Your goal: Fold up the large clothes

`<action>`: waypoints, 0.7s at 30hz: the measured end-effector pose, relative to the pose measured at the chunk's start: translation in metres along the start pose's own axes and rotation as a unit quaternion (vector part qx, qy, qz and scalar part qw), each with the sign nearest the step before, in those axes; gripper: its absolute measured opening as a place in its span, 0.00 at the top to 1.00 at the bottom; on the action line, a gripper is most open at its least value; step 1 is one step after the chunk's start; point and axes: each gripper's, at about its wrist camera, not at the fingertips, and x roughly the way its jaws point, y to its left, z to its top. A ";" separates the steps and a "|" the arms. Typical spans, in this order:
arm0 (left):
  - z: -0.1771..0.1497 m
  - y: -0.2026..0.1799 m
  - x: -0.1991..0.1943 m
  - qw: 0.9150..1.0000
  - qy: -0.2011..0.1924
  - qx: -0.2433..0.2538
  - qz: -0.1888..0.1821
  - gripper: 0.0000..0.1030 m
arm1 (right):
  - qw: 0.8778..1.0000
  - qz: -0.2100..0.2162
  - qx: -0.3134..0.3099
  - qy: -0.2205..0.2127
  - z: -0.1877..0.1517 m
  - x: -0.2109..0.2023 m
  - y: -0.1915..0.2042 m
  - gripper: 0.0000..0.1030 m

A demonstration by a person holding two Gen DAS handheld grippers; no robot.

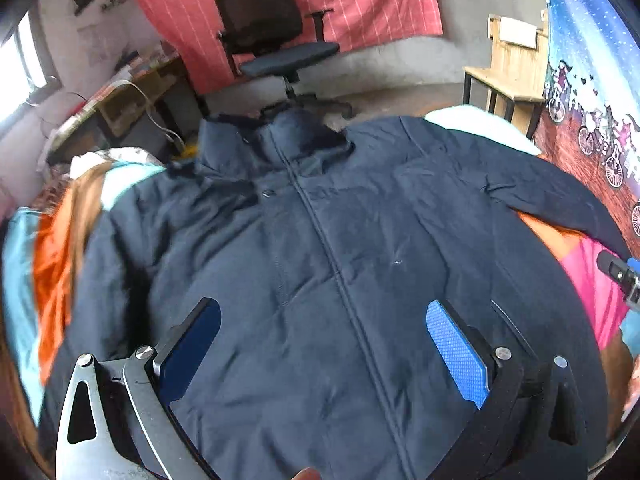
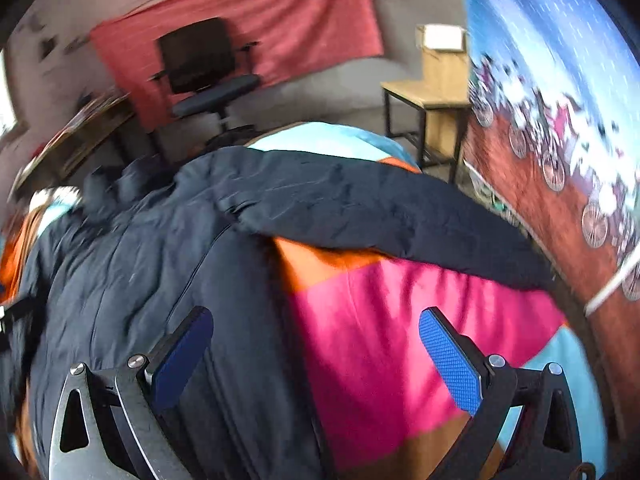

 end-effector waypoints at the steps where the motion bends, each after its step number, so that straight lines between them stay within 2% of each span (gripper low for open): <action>1: 0.003 -0.003 0.008 1.000 0.002 0.002 -0.002 0.02 | 1.000 -0.006 0.019 0.004 0.002 0.010 -0.002 0.00; 6: 0.028 -0.021 0.053 0.999 -0.021 0.019 -0.021 0.02 | 0.996 -0.053 0.071 0.016 0.015 0.046 -0.015 0.00; 11: 0.054 -0.037 0.089 0.998 -0.037 0.015 -0.045 0.02 | 0.989 -0.097 0.107 0.027 0.028 0.069 -0.046 0.00; 19: 0.094 -0.039 0.143 0.995 -0.043 -0.033 -0.079 0.02 | 0.970 -0.119 0.211 0.023 0.041 0.088 -0.100 0.00; 21: 0.100 -0.037 0.155 0.993 -0.036 -0.043 -0.101 0.02 | 0.966 -0.121 0.225 0.025 0.040 0.093 -0.103 0.06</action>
